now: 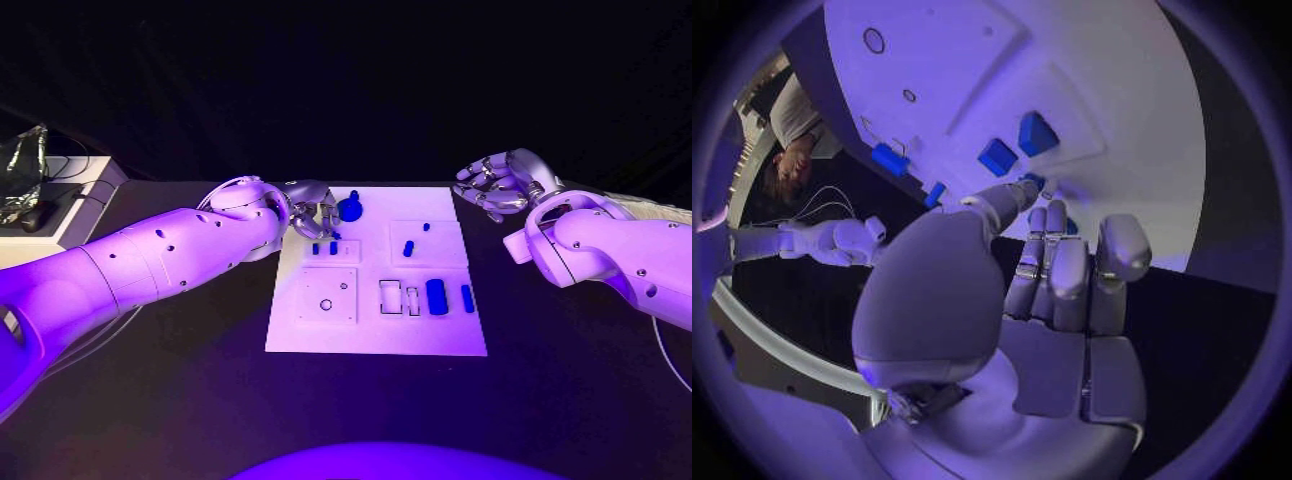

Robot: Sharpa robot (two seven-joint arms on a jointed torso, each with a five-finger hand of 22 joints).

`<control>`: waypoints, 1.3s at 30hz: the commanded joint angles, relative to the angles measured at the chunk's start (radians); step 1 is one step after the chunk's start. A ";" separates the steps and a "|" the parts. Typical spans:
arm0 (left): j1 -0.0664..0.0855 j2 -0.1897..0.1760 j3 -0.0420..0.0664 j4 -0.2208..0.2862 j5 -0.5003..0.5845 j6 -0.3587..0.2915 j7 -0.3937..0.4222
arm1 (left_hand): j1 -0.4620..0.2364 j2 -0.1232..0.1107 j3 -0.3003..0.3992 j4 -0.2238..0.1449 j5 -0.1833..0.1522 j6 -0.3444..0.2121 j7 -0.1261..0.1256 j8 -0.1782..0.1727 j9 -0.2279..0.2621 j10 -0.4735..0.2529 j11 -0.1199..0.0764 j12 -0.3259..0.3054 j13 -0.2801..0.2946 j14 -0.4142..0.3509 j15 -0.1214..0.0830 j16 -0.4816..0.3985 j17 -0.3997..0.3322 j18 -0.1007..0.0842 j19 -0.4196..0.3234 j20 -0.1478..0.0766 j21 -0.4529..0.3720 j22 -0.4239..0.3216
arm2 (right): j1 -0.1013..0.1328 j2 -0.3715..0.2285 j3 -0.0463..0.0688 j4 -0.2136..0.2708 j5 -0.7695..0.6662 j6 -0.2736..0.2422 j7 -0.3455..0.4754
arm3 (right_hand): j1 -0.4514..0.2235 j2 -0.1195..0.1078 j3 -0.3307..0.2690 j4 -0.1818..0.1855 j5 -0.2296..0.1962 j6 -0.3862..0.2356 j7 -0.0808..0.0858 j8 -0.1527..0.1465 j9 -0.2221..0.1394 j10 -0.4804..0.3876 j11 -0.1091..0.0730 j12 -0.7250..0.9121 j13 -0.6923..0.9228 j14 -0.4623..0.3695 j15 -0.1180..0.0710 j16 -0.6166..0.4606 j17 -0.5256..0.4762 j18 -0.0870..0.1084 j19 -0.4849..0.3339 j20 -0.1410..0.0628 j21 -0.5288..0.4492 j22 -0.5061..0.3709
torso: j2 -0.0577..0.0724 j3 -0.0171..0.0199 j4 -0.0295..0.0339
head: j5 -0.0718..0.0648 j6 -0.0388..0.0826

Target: Assemble the parts on the task board

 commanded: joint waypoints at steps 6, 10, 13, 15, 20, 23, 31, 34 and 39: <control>0.000 -0.002 0.001 0.003 0.004 0.001 -0.011 | 0.001 -0.008 -0.001 0.008 -0.003 -0.006 0.002 -0.004 -0.003 -0.012 0.000 0.021 0.008 0.005 0.005 0.008 0.006 0.000 0.006 0.004 0.005 0.002 | -0.001 0.000 0.000 0.001 -0.005 0.011 0.005 | -0.011 -0.002 0.004 0.000 0.004 -0.001 0.004 0.002 0.001 -0.006 0.004 -0.006 -0.003 -0.001 0.005 -0.005 -0.003 0.003 0.003 0.003 -0.003 -0.001 | 0.000 0.0006 -0.0003 | 0.000 0.000; 0.000 -0.003 0.001 0.003 0.004 -0.001 -0.012 | 0.002 -0.007 -0.001 0.009 -0.002 -0.003 0.003 -0.003 -0.003 -0.016 -0.001 0.032 0.013 0.005 0.004 0.009 0.007 0.001 0.006 0.004 0.005 0.002 | -0.001 0.000 0.000 0.001 -0.005 0.011 0.006 | -0.011 -0.002 0.004 0.000 0.004 -0.001 0.004 0.002 0.001 -0.006 0.004 -0.006 -0.003 -0.001 0.005 -0.005 -0.003 0.003 0.003 0.003 -0.003 -0.001 | 0.000 0.0006 -0.0007 | 0.000 0.001; 0.000 -0.003 0.001 0.004 0.004 -0.006 -0.008 | 0.006 -0.005 0.002 0.008 -0.002 0.001 0.005 -0.001 -0.003 -0.021 -0.002 0.044 0.018 0.006 0.004 0.010 0.010 0.001 0.006 0.004 0.005 0.002 | -0.001 0.000 0.000 0.001 -0.005 0.011 0.006 | -0.010 -0.001 0.004 -0.001 0.004 -0.001 0.004 0.002 0.001 -0.006 0.004 -0.007 -0.005 -0.001 0.005 -0.004 -0.002 0.003 0.003 0.003 -0.004 -0.001 | 0.000 0.0005 -0.0003 | 0.000 0.000; 0.000 -0.003 0.001 0.004 0.004 -0.010 -0.002 | 0.007 -0.005 0.002 0.008 -0.002 0.003 0.005 0.000 -0.003 -0.023 -0.002 0.047 0.019 0.005 0.003 0.011 0.009 0.001 0.005 0.004 0.004 0.001 | -0.001 0.000 0.000 0.001 -0.005 0.011 0.006 | -0.010 -0.001 0.004 -0.001 0.004 -0.001 0.004 0.002 0.001 -0.006 0.004 -0.007 -0.005 -0.001 0.005 -0.004 -0.002 0.003 0.003 0.003 -0.004 -0.001 | 0.000 0.0009 -0.0003 | 0.000 0.001; 0.000 -0.004 0.001 0.008 0.006 -0.034 0.024 | 0.002 -0.015 -0.002 0.012 -0.004 0.005 0.002 -0.001 -0.006 -0.074 0.011 0.066 0.027 -0.044 0.014 -0.008 -0.073 0.012 -0.039 0.009 -0.037 -0.039 | -0.001 -0.001 0.000 0.001 -0.005 0.011 0.007 | -0.010 -0.001 0.005 -0.001 0.004 -0.001 0.004 0.003 0.001 -0.006 0.004 -0.008 -0.006 -0.001 0.005 -0.004 -0.001 0.003 0.003 0.003 -0.001 0.001 | 0.000 0.0009 -0.0007 | -0.001 0.002; 0.000 -0.006 0.001 0.011 0.005 -0.052 0.044 | 0.001 -0.025 -0.008 0.014 -0.003 -0.006 0.002 -0.008 -0.011 -0.128 0.026 0.078 0.027 -0.114 0.030 -0.034 -0.174 0.027 -0.101 0.021 -0.093 -0.092 | -0.001 -0.001 0.000 0.001 -0.005 0.011 0.007 | -0.010 -0.001 0.005 -0.001 0.004 -0.001 0.004 0.003 0.001 -0.006 0.004 -0.008 -0.006 -0.001 0.005 -0.004 -0.001 0.003 0.003 0.003 -0.001 0.001 | 0.000 0.0006 -0.0005 | -0.001 0.003; 0.000 -0.006 0.001 0.024 -0.072 -0.091 0.087 | 0.022 -0.046 -0.034 0.007 0.000 -0.004 0.022 -0.008 -0.017 -0.226 0.030 0.101 0.006 -0.313 0.032 -0.078 -0.406 0.070 -0.294 0.035 -0.255 -0.235 | -0.001 -0.002 0.000 0.002 -0.005 0.012 0.007 | -0.010 0.000 0.006 -0.002 0.004 0.000 0.003 0.003 0.001 -0.006 0.004 -0.009 -0.007 -0.001 0.006 -0.003 0.001 0.003 0.003 0.003 0.000 0.001 | 0.000 0.0006 -0.0002 | -0.002 0.006; 0.000 -0.004 0.000 0.024 -0.118 -0.092 0.091 | 0.030 -0.048 -0.041 0.005 0.000 0.006 0.019 -0.001 -0.016 -0.234 0.025 0.108 0.000 -0.346 0.026 -0.080 -0.437 0.076 -0.327 0.031 -0.282 -0.256 | -0.001 -0.002 0.000 0.002 -0.005 0.012 0.007 | -0.009 0.001 0.006 -0.003 0.004 0.001 0.003 0.004 0.002 -0.005 0.004 -0.010 -0.008 0.000 0.006 -0.002 0.003 0.002 0.004 0.003 0.002 0.003 | 0.001 0.0007 -0.0008 | -0.002 0.006; 0.000 0.002 -0.001 0.020 -0.184 -0.078 0.090 | 0.046 -0.044 -0.041 -0.003 0.002 0.026 0.014 0.011 -0.011 -0.236 0.014 0.115 -0.009 -0.361 0.013 -0.074 -0.446 0.077 -0.337 0.023 -0.286 -0.255 | -0.001 -0.002 0.000 0.001 -0.005 0.012 0.007 | -0.009 0.001 0.006 -0.003 0.004 0.001 0.003 0.004 0.002 -0.005 0.004 -0.010 -0.008 0.000 0.006 -0.002 0.003 0.002 0.004 0.003 0.002 0.003 | 0.000 0.0008 -0.0007 | -0.002 0.007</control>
